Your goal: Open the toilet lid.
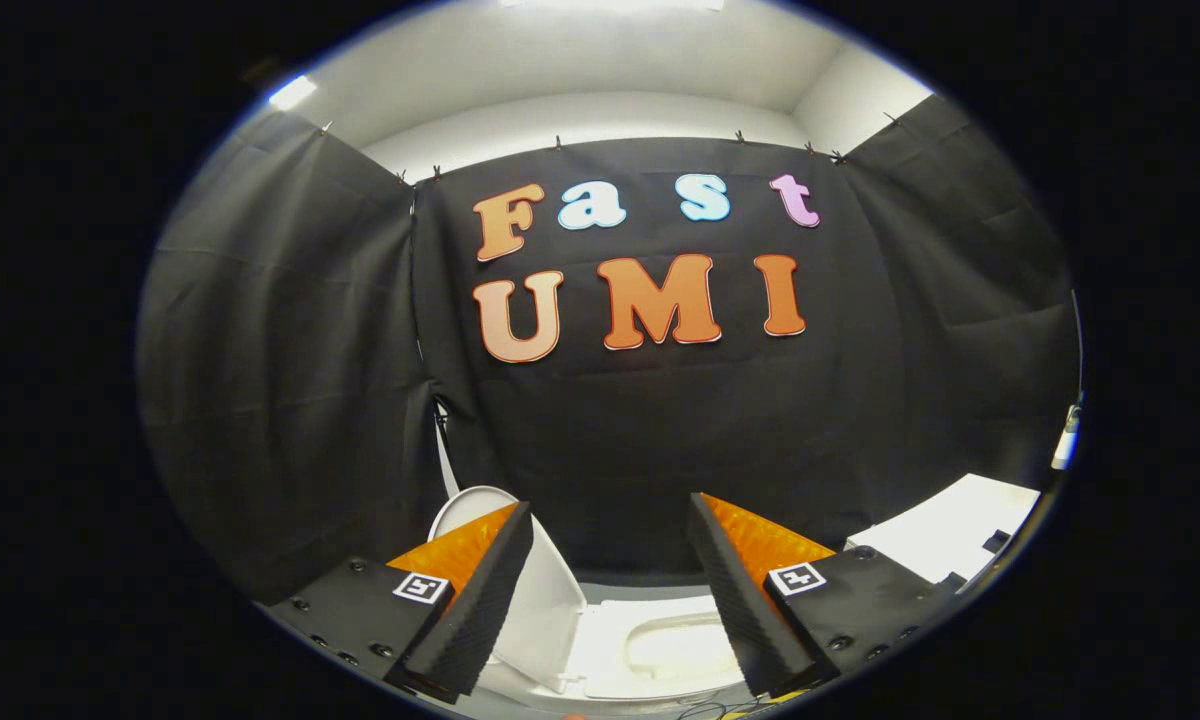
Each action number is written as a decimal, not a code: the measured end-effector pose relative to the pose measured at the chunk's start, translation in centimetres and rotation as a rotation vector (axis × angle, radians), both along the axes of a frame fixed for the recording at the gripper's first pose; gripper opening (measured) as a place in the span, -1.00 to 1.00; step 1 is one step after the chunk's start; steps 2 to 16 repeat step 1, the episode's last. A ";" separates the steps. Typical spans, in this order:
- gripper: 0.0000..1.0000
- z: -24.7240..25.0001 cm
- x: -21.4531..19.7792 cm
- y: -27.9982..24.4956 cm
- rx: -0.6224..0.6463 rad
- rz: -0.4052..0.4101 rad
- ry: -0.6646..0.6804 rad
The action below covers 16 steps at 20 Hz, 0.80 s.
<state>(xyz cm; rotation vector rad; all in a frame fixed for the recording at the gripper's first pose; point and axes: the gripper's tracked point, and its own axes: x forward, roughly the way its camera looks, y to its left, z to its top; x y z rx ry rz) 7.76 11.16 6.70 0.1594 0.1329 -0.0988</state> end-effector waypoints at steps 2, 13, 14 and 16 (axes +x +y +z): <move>1.00 -0.1 -0.1 0.1 0.000 0.002 0.002; 1.00 -0.1 -0.1 0.1 0.000 0.002 0.002; 1.00 -0.1 -0.1 0.1 0.000 0.002 0.002; 1.00 -0.1 -0.1 0.1 0.000 0.002 0.002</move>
